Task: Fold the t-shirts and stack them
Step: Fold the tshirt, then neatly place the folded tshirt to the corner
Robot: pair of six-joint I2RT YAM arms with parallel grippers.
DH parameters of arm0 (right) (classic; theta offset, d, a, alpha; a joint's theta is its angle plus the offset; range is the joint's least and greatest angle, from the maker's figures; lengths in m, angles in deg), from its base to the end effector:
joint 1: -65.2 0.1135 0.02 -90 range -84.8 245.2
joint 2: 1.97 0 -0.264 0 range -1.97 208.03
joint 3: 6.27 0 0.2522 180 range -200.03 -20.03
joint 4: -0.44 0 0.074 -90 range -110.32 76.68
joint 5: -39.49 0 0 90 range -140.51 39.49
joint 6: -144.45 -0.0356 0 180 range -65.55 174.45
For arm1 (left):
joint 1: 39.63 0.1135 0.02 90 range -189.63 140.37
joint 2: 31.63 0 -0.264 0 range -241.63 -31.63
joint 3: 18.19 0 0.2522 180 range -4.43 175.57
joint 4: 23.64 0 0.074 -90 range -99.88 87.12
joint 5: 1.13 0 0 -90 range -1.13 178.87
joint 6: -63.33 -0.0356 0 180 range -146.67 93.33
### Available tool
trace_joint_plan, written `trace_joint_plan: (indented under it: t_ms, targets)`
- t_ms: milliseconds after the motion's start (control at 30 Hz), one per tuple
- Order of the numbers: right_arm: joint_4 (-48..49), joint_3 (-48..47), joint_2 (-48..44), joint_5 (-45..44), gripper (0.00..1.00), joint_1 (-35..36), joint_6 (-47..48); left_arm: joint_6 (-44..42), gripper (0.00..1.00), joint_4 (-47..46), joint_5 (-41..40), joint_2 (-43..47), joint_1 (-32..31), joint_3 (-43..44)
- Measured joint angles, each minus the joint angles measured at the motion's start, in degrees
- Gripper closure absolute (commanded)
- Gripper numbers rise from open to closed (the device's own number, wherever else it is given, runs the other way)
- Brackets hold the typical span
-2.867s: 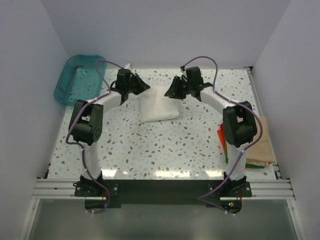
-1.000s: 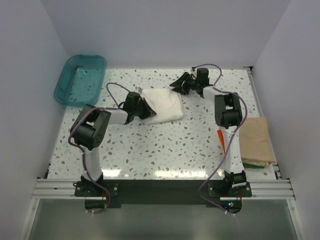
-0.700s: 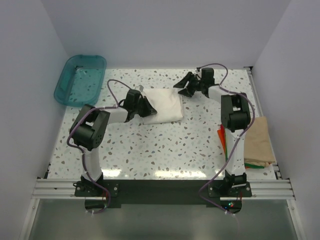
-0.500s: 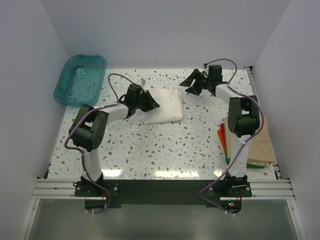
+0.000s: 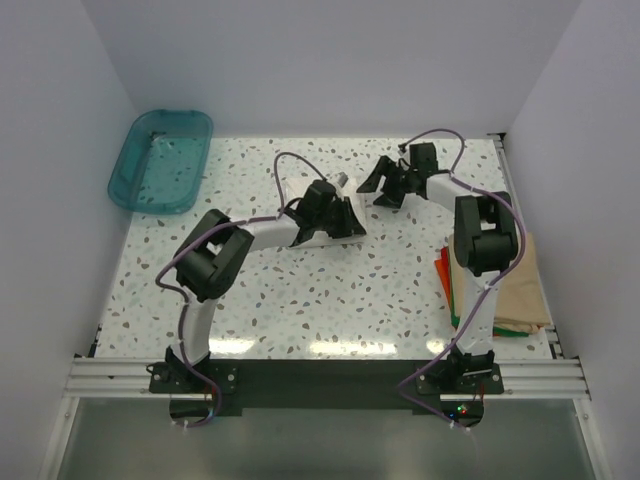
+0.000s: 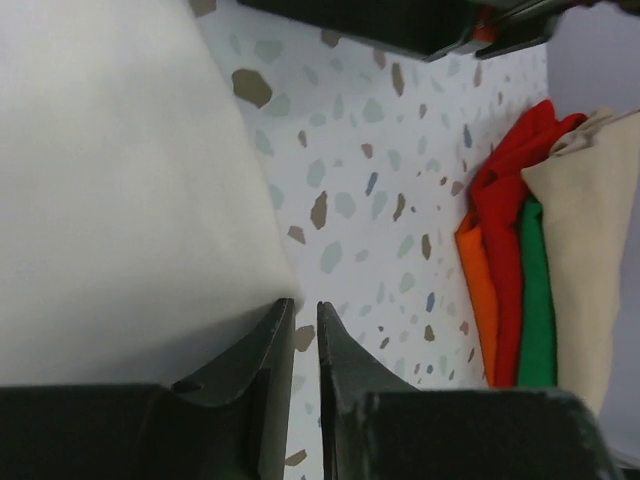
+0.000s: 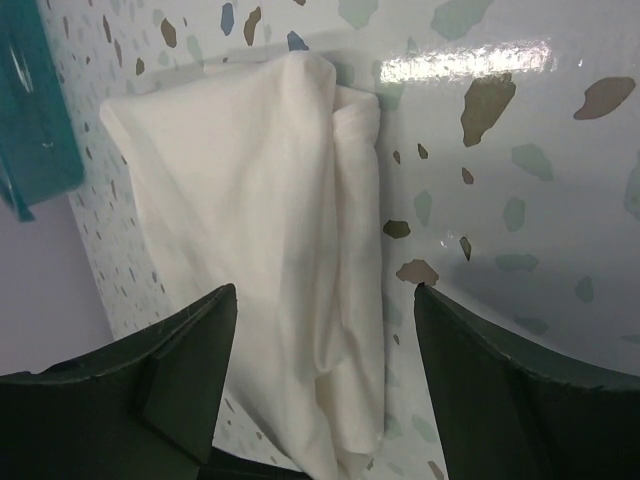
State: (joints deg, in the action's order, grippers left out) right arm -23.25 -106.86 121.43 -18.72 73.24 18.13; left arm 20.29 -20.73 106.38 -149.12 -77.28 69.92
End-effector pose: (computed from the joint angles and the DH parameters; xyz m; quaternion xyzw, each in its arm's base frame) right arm 0.4623 0.0842 0.1605 0.1198 0.8910 0.3701 0.2340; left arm 0.3520 -0.2851 0.1663 0.0030 0.8687 -0.4196 0.2630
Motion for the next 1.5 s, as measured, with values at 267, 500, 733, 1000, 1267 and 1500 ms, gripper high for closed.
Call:
trace_joint_plan:
  t_ms: [267, 500, 733, 1000, 1267, 1500]
  targets:
    - [-2.1, 0.3, 0.0, -3.5, 0.25, 2.2, 2.5, 1.1, 0.81, 1.2, 0.0, -4.6, -1.3, 0.3]
    - [-3.7, -0.1, 0.0, -7.1, 0.3, 5.5, 4.3, 1.0, 0.81, 1.5, -0.4, -4.4, -1.6, 0.3]
    - [-6.6, -3.6, 1.9, -12.5, 0.57, 9.3, 5.6, 1.0, 0.82, 3.2, -0.8, -1.8, -1.6, 0.3]
    - [-8.6, -3.9, 2.2, -18.0, 1.0, 10.9, 4.4, -0.1, 0.81, 10.2, -5.7, 12.6, -1.4, 0.3]
    - [-8.9, 3.1, -4.1, -29.9, 1.0, 12.5, 0.3, -1.5, 0.81, 13.9, -9.4, 32.2, 0.9, -2.2]
    - [-22.0, 4.0, -8.5, -44.6, 1.0, 10.6, -6.3, -2.9, 0.81, 18.1, -10.7, 41.1, 3.8, -7.3]
